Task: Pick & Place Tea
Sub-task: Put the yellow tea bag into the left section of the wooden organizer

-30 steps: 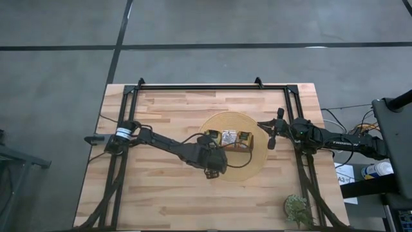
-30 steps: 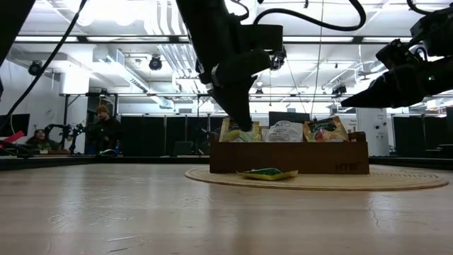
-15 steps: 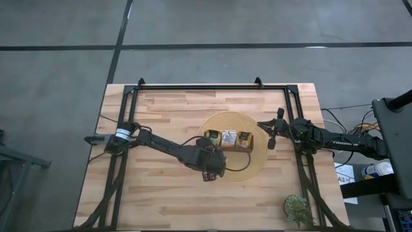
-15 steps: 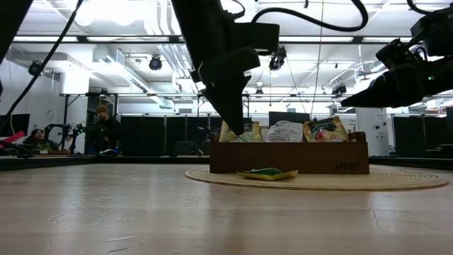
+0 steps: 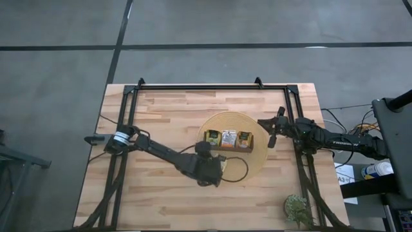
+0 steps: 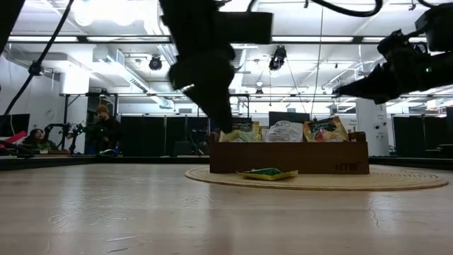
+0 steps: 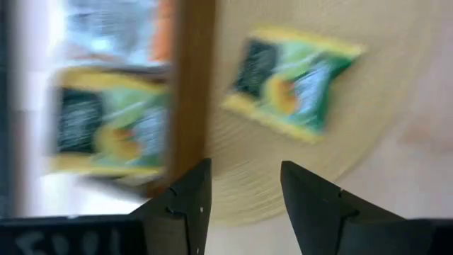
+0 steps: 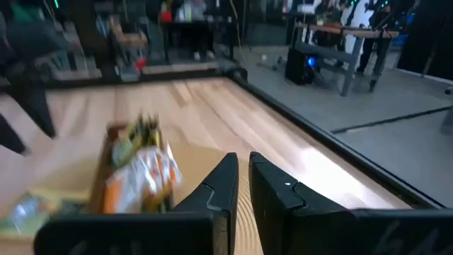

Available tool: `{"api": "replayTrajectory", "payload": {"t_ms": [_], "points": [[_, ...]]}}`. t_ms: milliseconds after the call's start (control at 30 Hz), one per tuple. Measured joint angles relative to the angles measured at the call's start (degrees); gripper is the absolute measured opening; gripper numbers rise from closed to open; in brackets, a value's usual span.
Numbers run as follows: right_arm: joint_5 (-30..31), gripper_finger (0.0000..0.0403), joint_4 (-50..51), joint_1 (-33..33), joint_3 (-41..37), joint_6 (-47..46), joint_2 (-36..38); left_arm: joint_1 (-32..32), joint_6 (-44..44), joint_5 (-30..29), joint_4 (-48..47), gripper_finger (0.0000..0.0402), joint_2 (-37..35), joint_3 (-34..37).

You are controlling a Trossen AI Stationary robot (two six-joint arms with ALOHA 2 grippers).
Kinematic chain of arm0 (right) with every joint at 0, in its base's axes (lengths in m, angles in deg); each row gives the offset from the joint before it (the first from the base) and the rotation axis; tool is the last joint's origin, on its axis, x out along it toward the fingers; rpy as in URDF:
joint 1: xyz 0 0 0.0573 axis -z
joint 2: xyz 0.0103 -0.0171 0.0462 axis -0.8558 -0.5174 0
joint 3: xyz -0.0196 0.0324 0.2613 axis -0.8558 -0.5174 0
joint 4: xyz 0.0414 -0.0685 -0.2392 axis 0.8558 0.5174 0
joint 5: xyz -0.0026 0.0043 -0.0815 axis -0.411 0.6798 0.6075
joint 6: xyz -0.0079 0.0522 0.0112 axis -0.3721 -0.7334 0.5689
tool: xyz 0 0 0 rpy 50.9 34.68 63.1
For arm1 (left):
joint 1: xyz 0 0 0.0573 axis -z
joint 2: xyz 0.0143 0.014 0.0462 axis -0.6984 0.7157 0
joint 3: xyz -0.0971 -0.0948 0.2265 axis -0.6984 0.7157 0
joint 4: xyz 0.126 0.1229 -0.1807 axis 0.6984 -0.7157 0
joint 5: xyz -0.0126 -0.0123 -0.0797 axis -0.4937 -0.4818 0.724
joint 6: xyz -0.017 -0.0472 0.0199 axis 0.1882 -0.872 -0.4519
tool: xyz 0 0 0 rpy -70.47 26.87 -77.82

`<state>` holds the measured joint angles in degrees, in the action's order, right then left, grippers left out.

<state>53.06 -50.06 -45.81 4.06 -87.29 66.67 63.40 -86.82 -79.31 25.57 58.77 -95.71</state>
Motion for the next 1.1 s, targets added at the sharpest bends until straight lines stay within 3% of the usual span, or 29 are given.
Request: {"api": "replayTrajectory", "payload": {"t_ms": [67, 200, 267, 367, 467, 567, 633, 700, 767, 833, 967, 1100], "points": [[-0.88, 0.0034, -2.29, -0.01, 0.0, -2.03, 0.0, 0.78, -0.51, -7.92, -2.46, 0.0163, -0.32, 0.55], [-6.88, 0.0034, -4.32, -0.02, 2.41, -6.57, -0.02, 1.93, -10.57, -29.68, -4.25, 0.0163, -5.03, 6.17], [-10.15, 0.0034, -4.32, -0.02, 5.09, -9.0, -0.16, 2.21, -15.55, -34.8, -3.96, 0.0163, -10.16, 11.7], [-12.87, 0.0034, -4.34, -0.02, 10.12, -12.64, -1.21, 2.49, -18.99, -35.02, -0.38, 0.0163, -20.49, 23.26], [-13.82, 0.0034, -4.13, -0.02, 15.5, -12.98, -3.34, 2.53, -17.93, -32.93, 10.04, 0.0163, -33.53, 37.38], [-13.96, 0.0034, -2.66, -0.11, 20.2, -16.01, -6.05, 2.4, -7.88, -28.82, 31.43, 0.0163, -46.64, 51.68], [-14.0, 0.0034, -2.17, -0.96, 21.68, -17.35, -8.26, 1.59, 3.85, -17.69, 50.5, 0.0163, -54.27, 60.57], [-13.95, 0.0034, -2.61, -2.29, 21.83, -17.92, -10.77, 0.21, 14.04, -1.23, 69.14, 0.0163, -60.29, 68.42], [-13.88, 0.0034, -5.76, -3.74, 20.76, -18.97, -13.91, -1.68, 19.51, 12.56, 81.18, 0.0163, -64.4, 74.25], [-13.76, 0.0034, -8.51, -5.48, 19.1, -20.31, -17.16, -3.42, 19.58, 15.12, 84.26, 0.0163, -67.3, 77.85], [-13.43, 0.0034, -13.48, -7.18, 18.98, -21.81, -23.46, -8.62, 15.93, 9.74, 80.72, 0.0163, -69.33, 80.01], [-13.16, 0.0034, -13.79, -7.19, 22.76, -20.15, -29.11, -16.97, 12.69, 19.81, 80.81, 0.0163, -68.95, 79.98]]}}
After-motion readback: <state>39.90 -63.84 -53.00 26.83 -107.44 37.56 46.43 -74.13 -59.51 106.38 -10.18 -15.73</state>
